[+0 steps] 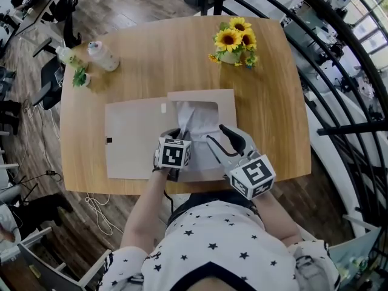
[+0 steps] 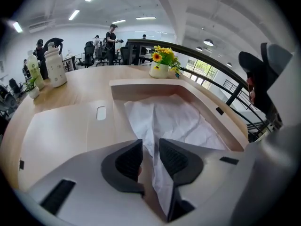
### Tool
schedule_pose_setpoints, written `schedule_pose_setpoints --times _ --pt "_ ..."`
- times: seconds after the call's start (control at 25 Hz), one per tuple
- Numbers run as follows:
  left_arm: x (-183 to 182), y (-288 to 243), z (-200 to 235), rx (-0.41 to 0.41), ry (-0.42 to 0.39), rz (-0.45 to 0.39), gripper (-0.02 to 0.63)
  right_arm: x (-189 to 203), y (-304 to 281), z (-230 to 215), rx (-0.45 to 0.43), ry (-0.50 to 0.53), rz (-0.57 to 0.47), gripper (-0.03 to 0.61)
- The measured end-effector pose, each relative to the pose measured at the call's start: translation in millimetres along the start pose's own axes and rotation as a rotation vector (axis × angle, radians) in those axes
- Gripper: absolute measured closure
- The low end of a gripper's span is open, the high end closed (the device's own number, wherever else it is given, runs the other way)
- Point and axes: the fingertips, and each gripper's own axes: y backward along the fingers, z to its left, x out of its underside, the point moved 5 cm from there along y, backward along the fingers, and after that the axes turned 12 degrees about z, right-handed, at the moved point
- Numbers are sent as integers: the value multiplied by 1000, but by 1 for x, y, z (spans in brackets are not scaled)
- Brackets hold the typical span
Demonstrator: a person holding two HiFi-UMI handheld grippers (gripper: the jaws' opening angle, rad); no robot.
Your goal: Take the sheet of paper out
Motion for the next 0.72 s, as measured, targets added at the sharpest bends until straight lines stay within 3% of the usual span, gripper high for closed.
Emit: schedule_pose_setpoints --times 0.24,0.72 --pt "-1 -6 1 -7 -6 14 512 2 0 -2 3 -8 3 410" --pt "0 -4 11 -39 0 0 592 0 2 4 1 3 2 410"
